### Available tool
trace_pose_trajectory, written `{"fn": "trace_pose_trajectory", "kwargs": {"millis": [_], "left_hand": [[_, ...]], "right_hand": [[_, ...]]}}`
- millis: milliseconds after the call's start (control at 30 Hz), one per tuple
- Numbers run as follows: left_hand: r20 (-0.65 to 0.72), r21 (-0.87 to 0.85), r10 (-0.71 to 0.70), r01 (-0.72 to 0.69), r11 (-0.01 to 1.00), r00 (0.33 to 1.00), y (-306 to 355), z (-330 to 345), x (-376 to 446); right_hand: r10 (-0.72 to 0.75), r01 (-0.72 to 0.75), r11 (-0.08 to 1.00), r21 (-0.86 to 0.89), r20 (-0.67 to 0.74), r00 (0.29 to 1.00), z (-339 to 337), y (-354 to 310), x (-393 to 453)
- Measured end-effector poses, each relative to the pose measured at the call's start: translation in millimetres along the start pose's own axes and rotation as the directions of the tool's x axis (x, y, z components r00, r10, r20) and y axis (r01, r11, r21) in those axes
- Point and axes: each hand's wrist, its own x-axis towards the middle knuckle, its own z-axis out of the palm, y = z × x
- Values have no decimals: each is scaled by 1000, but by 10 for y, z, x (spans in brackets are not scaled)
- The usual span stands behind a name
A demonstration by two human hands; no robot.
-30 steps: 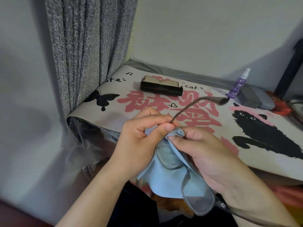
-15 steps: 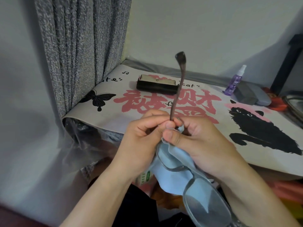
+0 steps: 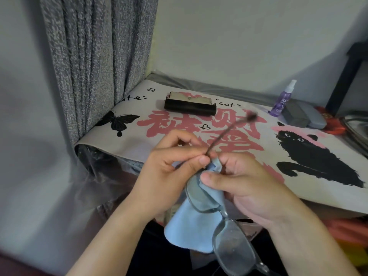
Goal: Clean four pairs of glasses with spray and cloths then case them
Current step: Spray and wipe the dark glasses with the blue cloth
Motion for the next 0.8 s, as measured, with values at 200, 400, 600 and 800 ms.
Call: {"fn": "trace_pose_trajectory", "kwargs": {"millis": [200,400,600,800], "left_hand": [[264,-135,-136,176,975,955,52,-78,10],[412,-109,-221,289,951,884,42,-231,1],[368,-182,-163,243,953,915,-1,-141,14],[317,-123,-162,210,970,935,-67,-135,5]], "right_hand": [[3,3,971,-237,26,1000,-109,40,-28],[44,-25,982,-185,95,995,-10,263,-61],[1,0,997,74,-16,1000,106,489,-117],[90,-90,948,306,14,996,119,475,-76]]}}
